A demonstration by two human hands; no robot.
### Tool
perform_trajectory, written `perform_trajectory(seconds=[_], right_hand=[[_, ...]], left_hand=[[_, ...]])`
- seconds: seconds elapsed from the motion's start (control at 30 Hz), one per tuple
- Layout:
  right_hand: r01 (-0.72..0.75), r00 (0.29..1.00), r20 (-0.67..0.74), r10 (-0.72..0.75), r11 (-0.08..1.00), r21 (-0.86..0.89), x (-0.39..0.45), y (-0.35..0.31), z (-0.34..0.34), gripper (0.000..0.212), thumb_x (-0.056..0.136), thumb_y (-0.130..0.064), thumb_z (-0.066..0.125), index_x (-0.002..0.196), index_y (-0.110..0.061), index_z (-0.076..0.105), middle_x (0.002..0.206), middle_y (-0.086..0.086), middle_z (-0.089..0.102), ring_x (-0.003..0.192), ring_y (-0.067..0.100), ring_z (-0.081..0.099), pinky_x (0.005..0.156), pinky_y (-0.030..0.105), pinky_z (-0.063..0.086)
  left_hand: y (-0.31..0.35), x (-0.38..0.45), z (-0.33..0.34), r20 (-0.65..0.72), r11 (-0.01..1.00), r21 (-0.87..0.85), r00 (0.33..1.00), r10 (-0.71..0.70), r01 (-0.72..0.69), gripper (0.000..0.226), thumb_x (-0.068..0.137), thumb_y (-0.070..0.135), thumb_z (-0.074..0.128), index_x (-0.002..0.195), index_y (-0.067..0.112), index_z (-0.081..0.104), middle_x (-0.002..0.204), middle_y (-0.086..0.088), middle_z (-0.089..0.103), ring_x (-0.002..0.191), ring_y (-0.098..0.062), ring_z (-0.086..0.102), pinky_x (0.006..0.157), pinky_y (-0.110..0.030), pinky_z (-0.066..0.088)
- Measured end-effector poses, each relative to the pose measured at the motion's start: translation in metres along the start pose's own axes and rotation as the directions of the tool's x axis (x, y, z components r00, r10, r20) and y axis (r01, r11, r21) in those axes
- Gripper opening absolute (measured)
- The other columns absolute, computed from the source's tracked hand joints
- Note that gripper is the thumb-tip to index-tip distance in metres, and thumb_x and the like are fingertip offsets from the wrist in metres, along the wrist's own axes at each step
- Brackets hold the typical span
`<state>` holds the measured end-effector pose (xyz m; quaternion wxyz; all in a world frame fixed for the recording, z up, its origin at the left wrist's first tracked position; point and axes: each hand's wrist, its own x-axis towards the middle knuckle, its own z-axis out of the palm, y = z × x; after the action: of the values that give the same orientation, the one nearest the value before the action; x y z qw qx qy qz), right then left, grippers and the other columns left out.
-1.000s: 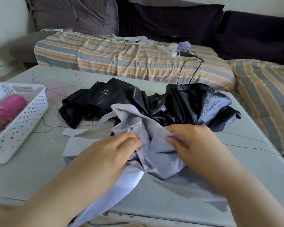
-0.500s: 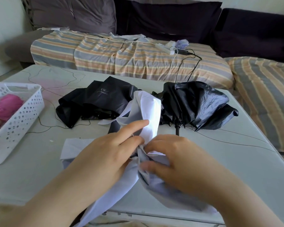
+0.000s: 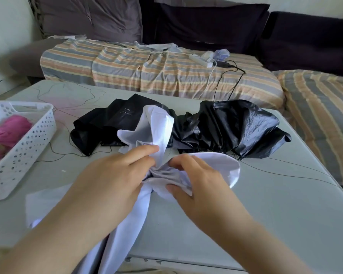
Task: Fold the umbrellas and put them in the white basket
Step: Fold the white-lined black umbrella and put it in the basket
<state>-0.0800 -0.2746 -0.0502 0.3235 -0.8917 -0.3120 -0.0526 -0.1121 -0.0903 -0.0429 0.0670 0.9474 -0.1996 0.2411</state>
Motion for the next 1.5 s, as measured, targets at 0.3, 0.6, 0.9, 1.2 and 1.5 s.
perform_trajectory(seconds=[0.3,0.6,0.9,1.2,1.5], right_hand=[[0.256,0.963,-0.066,-0.260,0.964,-0.066,0.010,0.004,0.015,0.027,0.088,-0.016,0.054,0.107,-0.035,0.049,0.100,-0.012,0.057,0.076,0.015,0.061,0.054,0.034,0.052],[0.255,0.966,0.101,-0.236,0.933,-0.253,0.009,0.008,0.018,0.029,0.089,-0.029,0.046,0.109,-0.026,0.067,0.093,-0.006,0.066,0.077,0.018,0.064,0.056,0.030,0.051],[0.326,0.919,-0.062,-0.390,0.838,-0.437,0.012,0.019,-0.007,0.026,0.066,-0.008,0.080,0.059,-0.013,0.056,0.054,-0.007,0.031,0.047,0.014,0.028,0.038,0.020,0.027],[0.297,0.939,-0.070,-0.337,0.896,-0.330,0.008,0.013,-0.015,0.013,0.085,-0.025,0.052,0.078,-0.016,0.059,0.061,-0.006,0.054,0.051,0.016,0.047,0.045,0.023,0.032],[0.205,0.962,-0.127,-0.241,0.948,-0.246,0.009,0.004,-0.012,0.022,0.079,-0.027,0.059,0.065,-0.017,0.045,0.054,-0.008,0.041,0.047,0.013,0.035,0.041,0.024,0.031]], left_hand=[[-0.014,-0.006,-0.002,0.057,0.998,-0.059,0.998,0.004,0.000,0.066,0.045,0.001,0.083,0.102,0.025,0.060,0.122,0.018,0.051,0.048,-0.014,0.056,0.033,-0.024,0.039],[-0.011,-0.007,-0.001,0.051,0.998,-0.035,0.997,0.054,-0.053,0.063,0.055,0.000,0.058,0.109,0.032,0.057,0.097,0.012,0.061,0.046,-0.017,0.054,0.032,-0.024,0.037],[-0.006,-0.002,0.002,0.041,0.999,-0.052,0.999,0.016,-0.014,0.036,0.063,0.005,0.059,0.092,0.027,0.057,0.085,0.013,0.057,0.054,-0.016,0.055,0.031,-0.025,0.031],[-0.003,-0.003,-0.002,0.037,0.998,-0.051,0.999,0.037,-0.036,0.028,0.061,0.011,0.061,0.085,0.026,0.057,0.081,0.012,0.056,0.047,-0.014,0.047,0.031,-0.025,0.033],[-0.001,-0.006,-0.005,0.051,0.991,-0.133,0.999,0.004,0.002,0.033,0.062,0.018,0.064,0.090,0.030,0.053,0.085,0.018,0.052,0.056,-0.006,0.040,0.037,-0.014,0.027]])
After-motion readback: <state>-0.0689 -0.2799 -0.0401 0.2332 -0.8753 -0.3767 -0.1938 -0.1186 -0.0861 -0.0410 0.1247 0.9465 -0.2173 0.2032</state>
